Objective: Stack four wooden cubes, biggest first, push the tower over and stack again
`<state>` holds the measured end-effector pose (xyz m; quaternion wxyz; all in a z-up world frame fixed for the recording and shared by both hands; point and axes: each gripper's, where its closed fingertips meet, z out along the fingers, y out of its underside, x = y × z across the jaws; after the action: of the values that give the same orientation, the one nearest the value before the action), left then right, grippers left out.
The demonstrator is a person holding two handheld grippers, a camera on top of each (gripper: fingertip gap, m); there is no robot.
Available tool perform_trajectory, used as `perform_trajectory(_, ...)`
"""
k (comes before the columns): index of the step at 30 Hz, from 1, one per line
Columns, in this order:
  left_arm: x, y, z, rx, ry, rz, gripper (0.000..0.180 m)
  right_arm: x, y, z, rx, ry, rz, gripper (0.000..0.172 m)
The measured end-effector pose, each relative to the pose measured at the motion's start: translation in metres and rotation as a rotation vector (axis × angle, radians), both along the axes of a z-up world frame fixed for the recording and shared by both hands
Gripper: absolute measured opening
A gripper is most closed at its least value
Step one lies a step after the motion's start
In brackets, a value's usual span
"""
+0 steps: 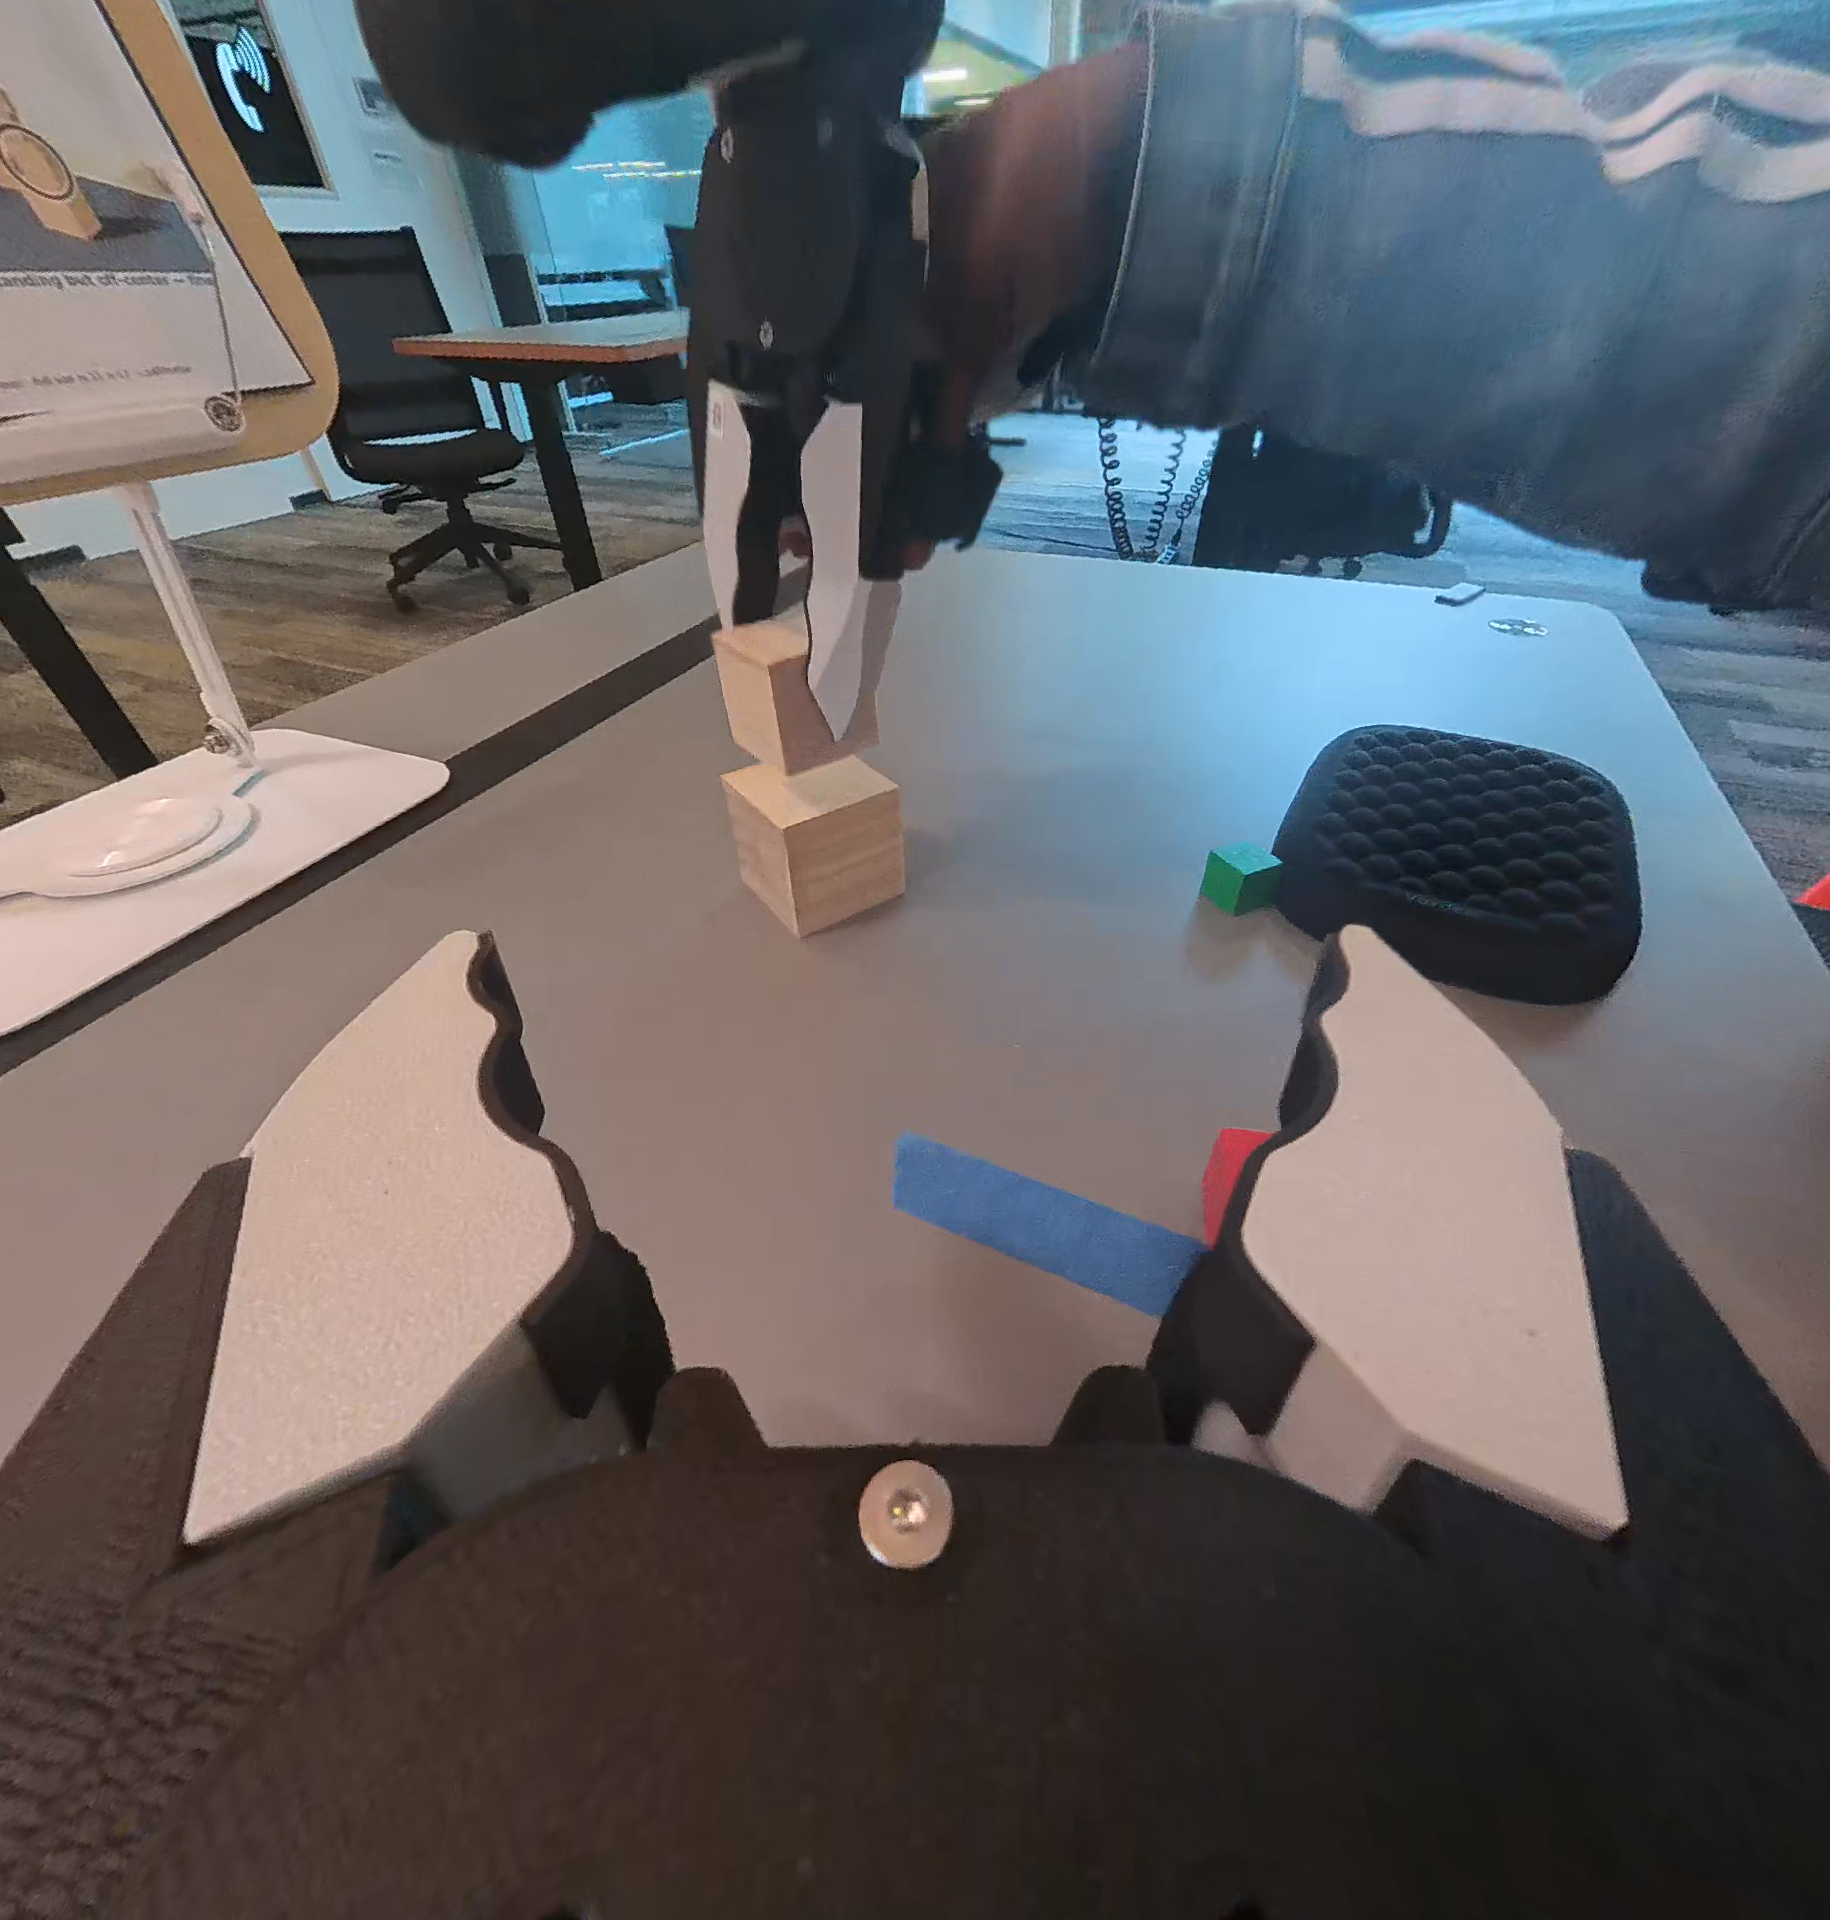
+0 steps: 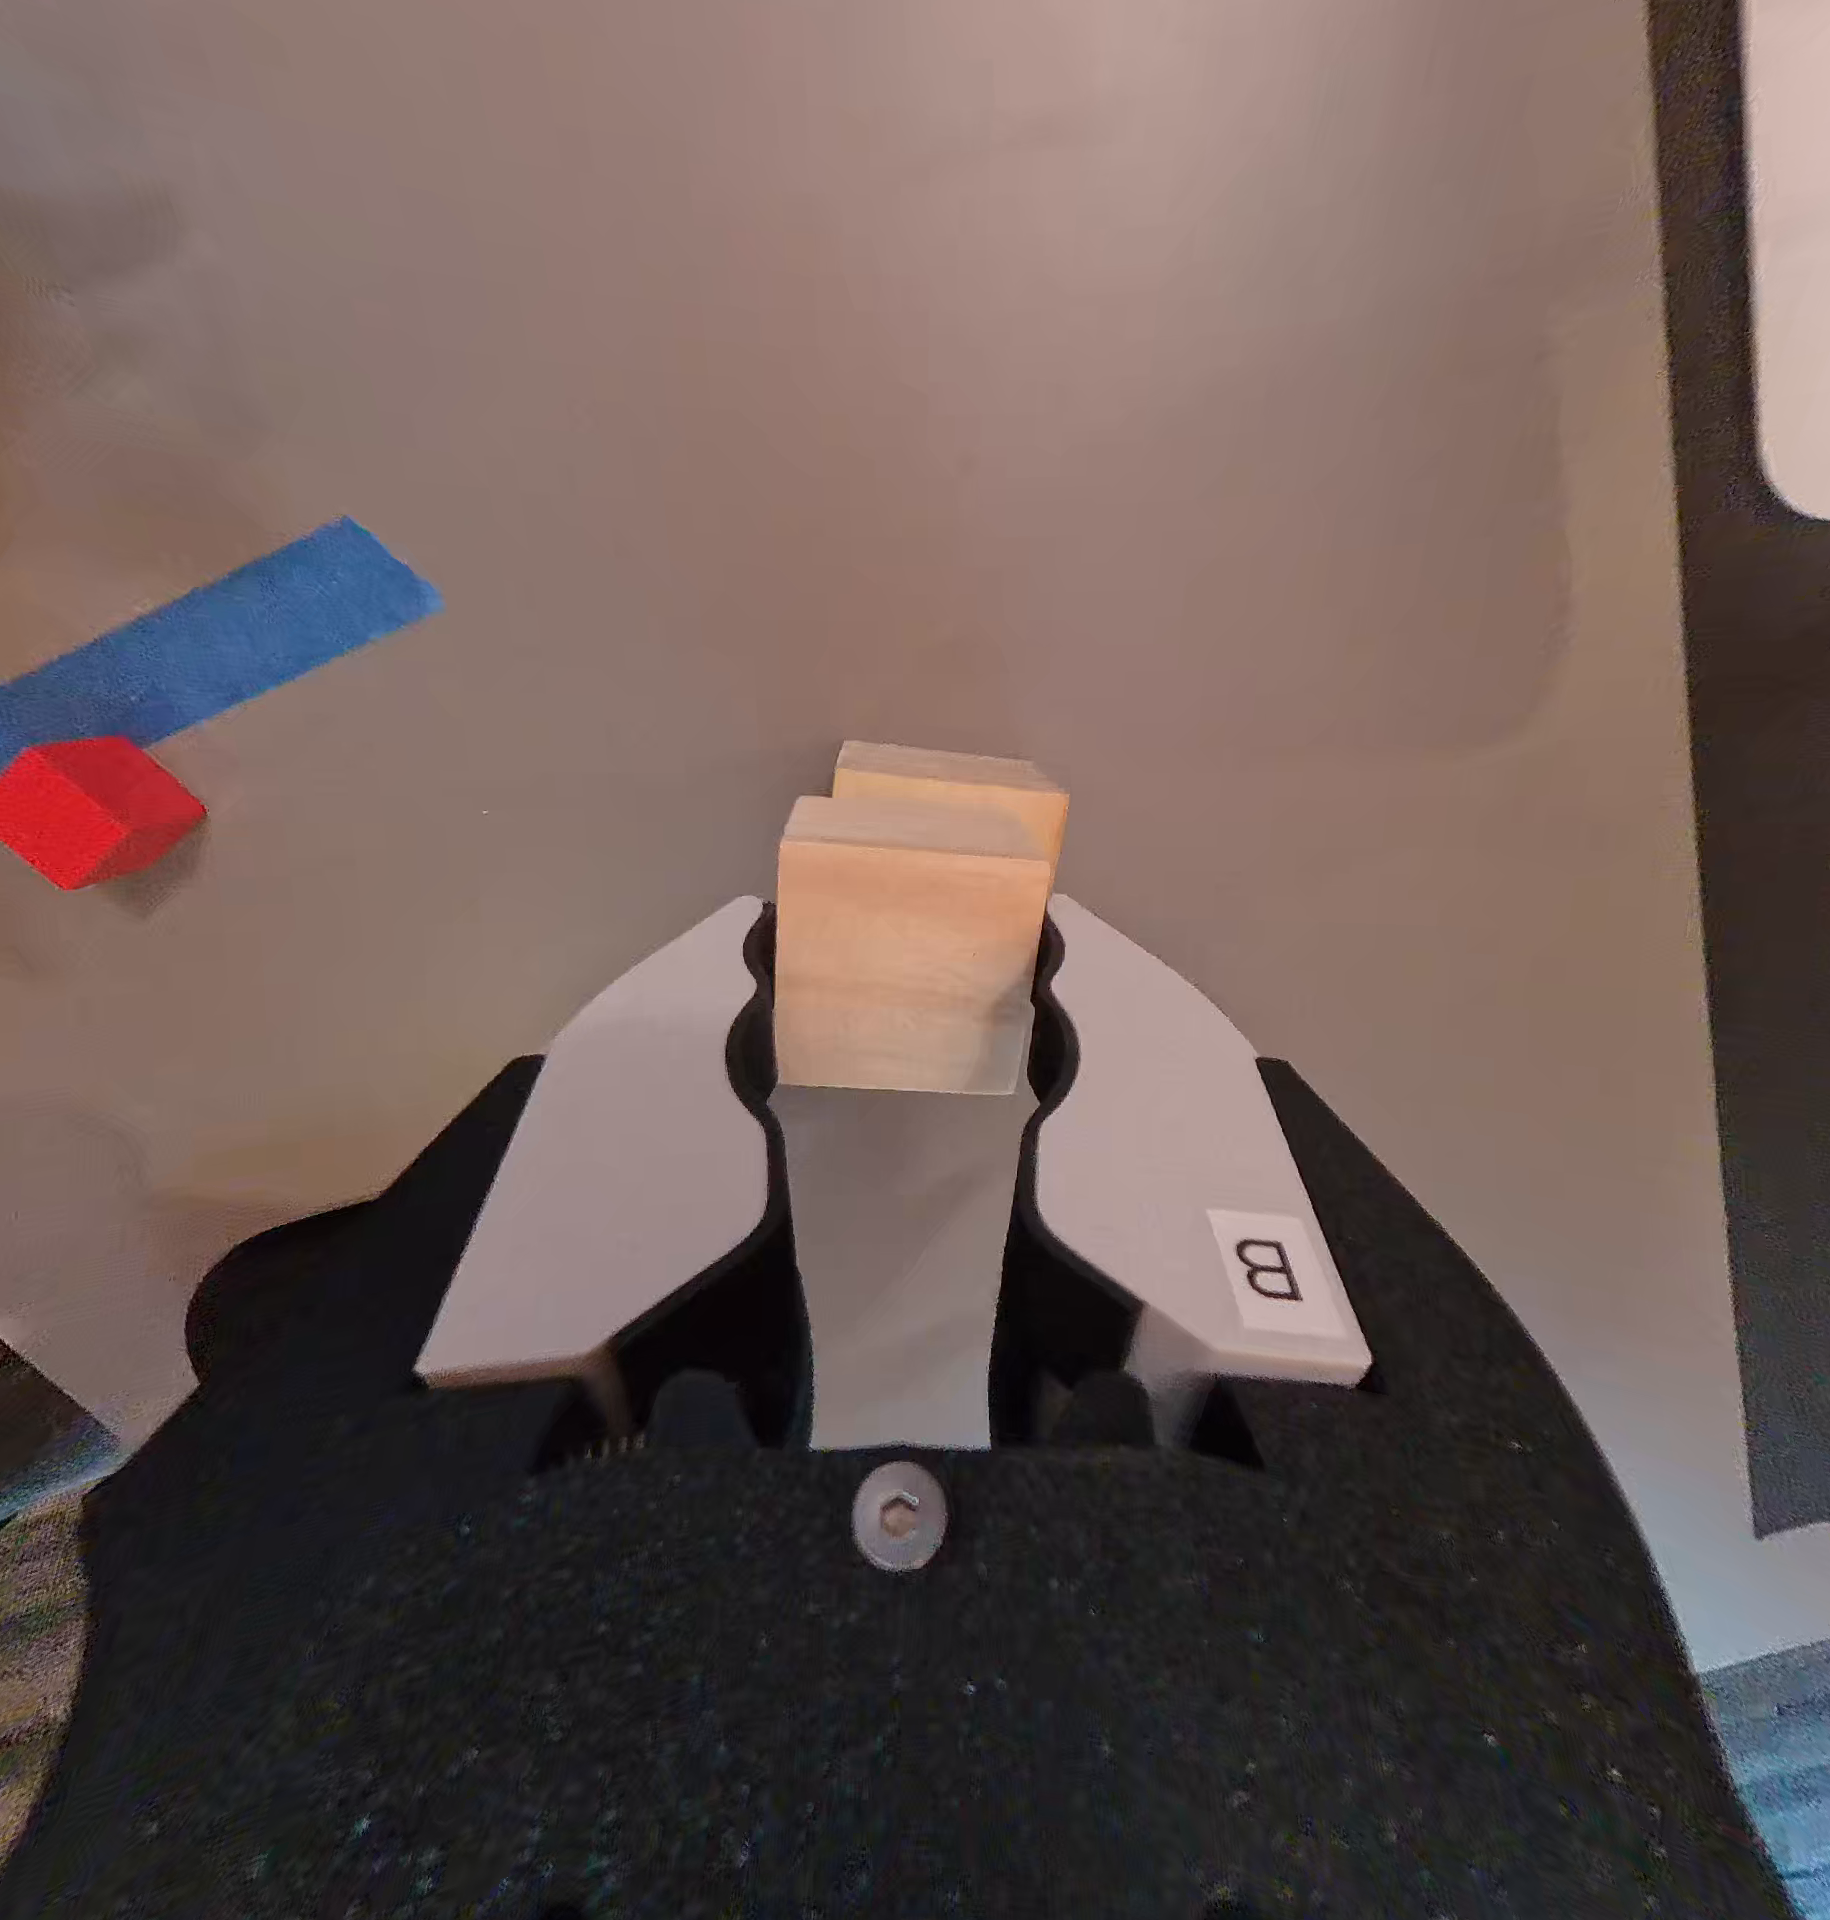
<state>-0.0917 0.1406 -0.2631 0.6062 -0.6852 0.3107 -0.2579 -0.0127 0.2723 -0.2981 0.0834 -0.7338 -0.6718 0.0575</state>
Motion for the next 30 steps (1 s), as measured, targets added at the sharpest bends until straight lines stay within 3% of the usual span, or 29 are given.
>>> perform_trajectory(22,0.001,0.001,-0.013,-0.041,0.044,-0.010,0.139,0.005,0.011,-0.018,-0.032,0.043,-0.038,0.047)
perform_trajectory(30,0.000,0.001,-0.013,-0.041,0.041,-0.010,0.139,-0.008,0.001,0.013,0.018,0.219,-0.008,0.063)
